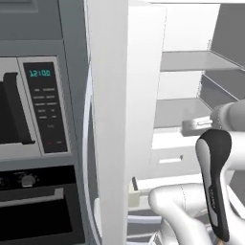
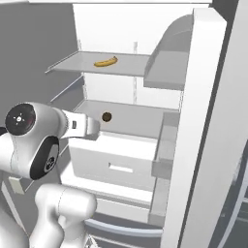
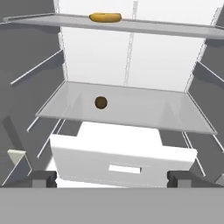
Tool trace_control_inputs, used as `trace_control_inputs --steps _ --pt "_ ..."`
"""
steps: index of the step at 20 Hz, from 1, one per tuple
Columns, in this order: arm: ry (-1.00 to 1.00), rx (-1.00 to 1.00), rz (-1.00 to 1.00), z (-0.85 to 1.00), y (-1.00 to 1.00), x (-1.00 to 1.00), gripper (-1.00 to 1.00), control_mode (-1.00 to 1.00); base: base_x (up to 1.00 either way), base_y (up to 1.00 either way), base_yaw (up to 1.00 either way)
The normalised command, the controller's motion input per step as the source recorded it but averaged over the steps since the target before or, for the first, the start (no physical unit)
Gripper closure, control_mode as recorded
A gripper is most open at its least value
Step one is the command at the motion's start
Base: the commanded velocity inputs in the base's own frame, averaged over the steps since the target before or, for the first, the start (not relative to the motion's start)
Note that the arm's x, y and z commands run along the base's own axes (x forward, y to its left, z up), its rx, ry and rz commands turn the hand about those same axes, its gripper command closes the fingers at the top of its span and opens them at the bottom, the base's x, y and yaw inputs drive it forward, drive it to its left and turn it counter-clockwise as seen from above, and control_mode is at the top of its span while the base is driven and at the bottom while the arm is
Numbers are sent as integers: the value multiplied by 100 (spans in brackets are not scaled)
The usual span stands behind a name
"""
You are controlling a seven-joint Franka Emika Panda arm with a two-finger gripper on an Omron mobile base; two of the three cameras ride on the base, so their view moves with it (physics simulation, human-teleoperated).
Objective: Retrieve the banana and kiwi from the fridge and place them into the bowl on the dining table.
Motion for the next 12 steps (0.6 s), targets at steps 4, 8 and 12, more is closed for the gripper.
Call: trace_control_inputs --steps 4,8,12 --pt "0 0 0 0 0 0 -100 100 84 -28 42" --pt "0 0 0 0 0 0 -100 100 93 -2 14" --pt "1 0 -3 4 0 72 -100 -100 0 0 0"
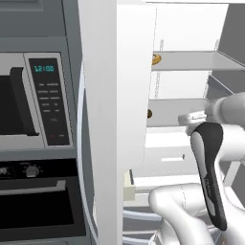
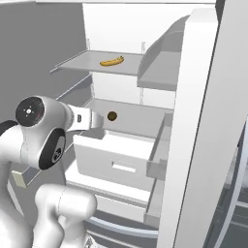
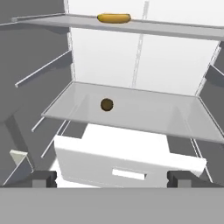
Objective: Retrieve the banana and kiwi from the fridge and place them into the bowl on the dining table.
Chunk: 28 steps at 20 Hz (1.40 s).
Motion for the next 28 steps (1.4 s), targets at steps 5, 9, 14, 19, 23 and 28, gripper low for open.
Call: trace_control_inputs --steps 5,9,14,19,23,28 --pt "0 0 -5 47 -1 18 -100 -100 0 0 0" --pt "-4 2 0 47 -6 0 -100 -100 0 0 0" --pt "-11 15 -3 30 -7 2 -100 -100 0 0 0" --pt "-5 12 -16 25 0 37 -100 -100 0 0 0" --pt "0 12 -20 42 0 54 -100 -100 0 0 0" --pt "1 13 -2 40 -5 52 -100 -100 0 0 0"
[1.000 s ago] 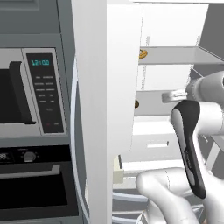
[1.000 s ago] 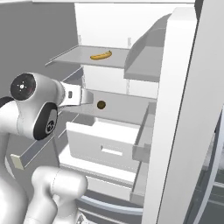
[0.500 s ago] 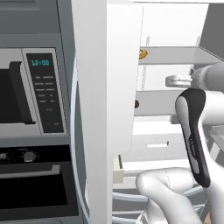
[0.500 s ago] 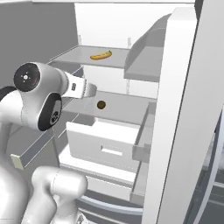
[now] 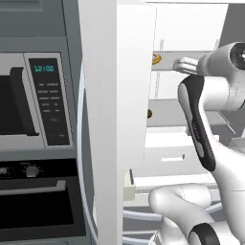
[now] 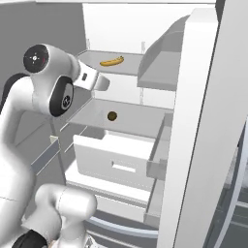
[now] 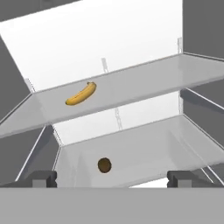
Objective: Retrieve the banana and kiwi from the fridge and place them into the bowl on the dining table.
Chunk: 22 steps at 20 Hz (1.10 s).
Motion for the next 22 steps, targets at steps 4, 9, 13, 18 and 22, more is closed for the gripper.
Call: trace_control_inputs --steps 4,9,13,18,22 --pt "10 1 1 10 0 76 -100 -100 0 0 0" --pt "21 0 6 0 0 89 -100 -100 0 0 0" --pt "17 0 7 0 0 90 -100 -100 0 0 0" --pt "0 0 1 -16 0 77 -100 -100 0 0 0" --pt "0 0 0 -33 0 69 -100 -100 0 0 0"
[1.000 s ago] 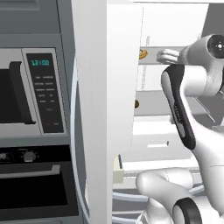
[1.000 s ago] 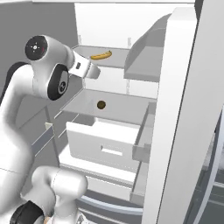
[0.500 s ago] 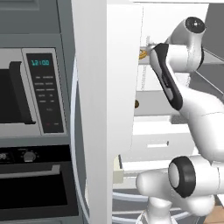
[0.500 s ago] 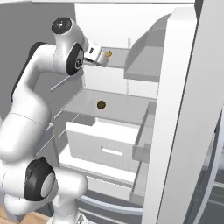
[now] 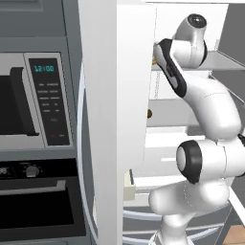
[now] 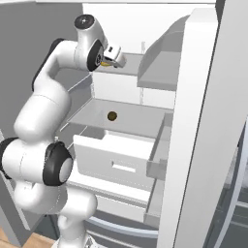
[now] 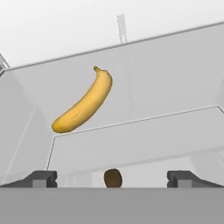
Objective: Retrieve the banana and kiwi from the fridge and place them into the bowl on the dining table.
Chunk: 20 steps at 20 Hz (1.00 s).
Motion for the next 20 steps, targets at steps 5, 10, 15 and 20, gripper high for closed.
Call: trace_control_inputs --steps 5,10,15,20 --pt "0 0 -1 -23 0 76 -100 -100 0 0 0" --pt "0 0 -4 -1 0 73 -100 -100 0 0 0" --pt "0 0 -5 0 0 62 -100 -100 0 0 0" --pt "0 0 -4 -5 -2 55 -100 -100 0 0 0"
